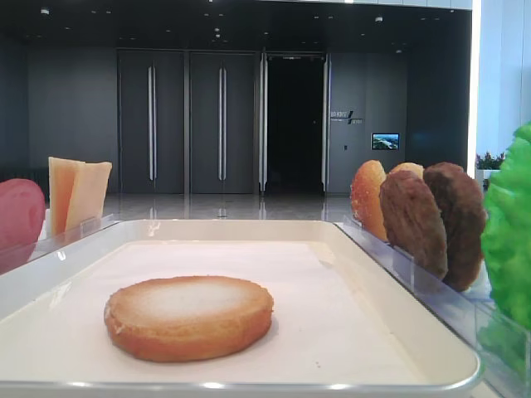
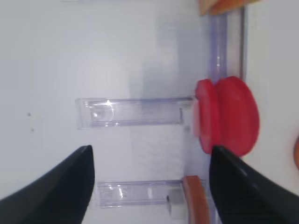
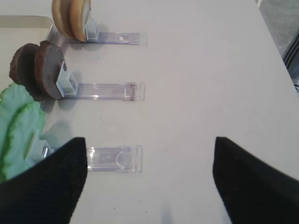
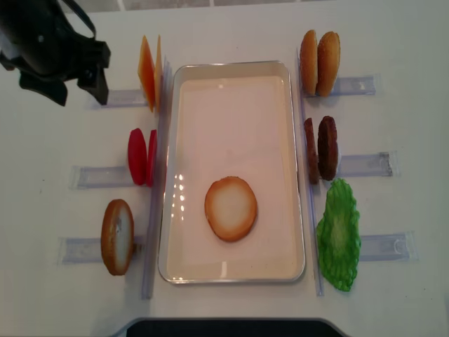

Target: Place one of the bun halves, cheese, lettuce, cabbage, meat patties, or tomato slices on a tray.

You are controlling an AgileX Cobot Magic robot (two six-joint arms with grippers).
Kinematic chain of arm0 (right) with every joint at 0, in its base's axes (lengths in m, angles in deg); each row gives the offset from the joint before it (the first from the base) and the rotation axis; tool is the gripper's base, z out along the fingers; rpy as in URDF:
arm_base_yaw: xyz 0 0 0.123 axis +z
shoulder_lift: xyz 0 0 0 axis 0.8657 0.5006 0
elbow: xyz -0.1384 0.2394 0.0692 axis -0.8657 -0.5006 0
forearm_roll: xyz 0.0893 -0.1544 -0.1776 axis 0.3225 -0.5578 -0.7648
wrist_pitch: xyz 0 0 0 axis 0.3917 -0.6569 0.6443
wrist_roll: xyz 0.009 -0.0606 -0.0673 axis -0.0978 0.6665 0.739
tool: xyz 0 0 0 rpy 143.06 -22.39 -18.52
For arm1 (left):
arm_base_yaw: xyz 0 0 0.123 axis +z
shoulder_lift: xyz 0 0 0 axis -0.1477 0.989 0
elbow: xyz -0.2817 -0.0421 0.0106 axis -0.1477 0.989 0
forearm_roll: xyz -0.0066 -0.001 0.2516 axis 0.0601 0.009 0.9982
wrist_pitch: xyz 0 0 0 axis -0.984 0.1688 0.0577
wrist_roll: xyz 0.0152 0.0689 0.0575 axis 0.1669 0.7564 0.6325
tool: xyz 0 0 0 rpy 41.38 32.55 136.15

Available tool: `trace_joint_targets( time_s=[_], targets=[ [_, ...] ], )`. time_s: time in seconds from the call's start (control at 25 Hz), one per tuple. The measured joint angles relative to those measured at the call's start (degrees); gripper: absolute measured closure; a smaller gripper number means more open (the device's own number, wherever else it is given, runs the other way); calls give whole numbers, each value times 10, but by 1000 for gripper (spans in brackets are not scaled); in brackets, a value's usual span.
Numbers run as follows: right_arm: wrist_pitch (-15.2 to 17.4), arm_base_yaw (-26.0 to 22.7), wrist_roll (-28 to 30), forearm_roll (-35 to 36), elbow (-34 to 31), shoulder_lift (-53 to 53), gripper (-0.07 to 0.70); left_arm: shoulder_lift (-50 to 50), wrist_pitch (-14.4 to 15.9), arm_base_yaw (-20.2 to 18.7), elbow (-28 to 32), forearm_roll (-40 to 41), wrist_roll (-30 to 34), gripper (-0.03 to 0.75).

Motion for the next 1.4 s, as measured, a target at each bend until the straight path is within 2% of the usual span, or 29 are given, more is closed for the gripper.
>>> trace_joint_targets(
  time_s=[0.2,0.4,0.96,1.4],
  targets=[
    [0,0,0,0,0,0,76,0,0,81,0,-2,55,136],
    [0,0,0,0,0,0,76,0,0,126,0,-7,96,136],
    [0,0,0,0,0,0,76,-13,0,130,0,-10,128,136],
    [0,0,0,0,0,0,76,-136,9,130,1,-4,131,136]
  ],
)
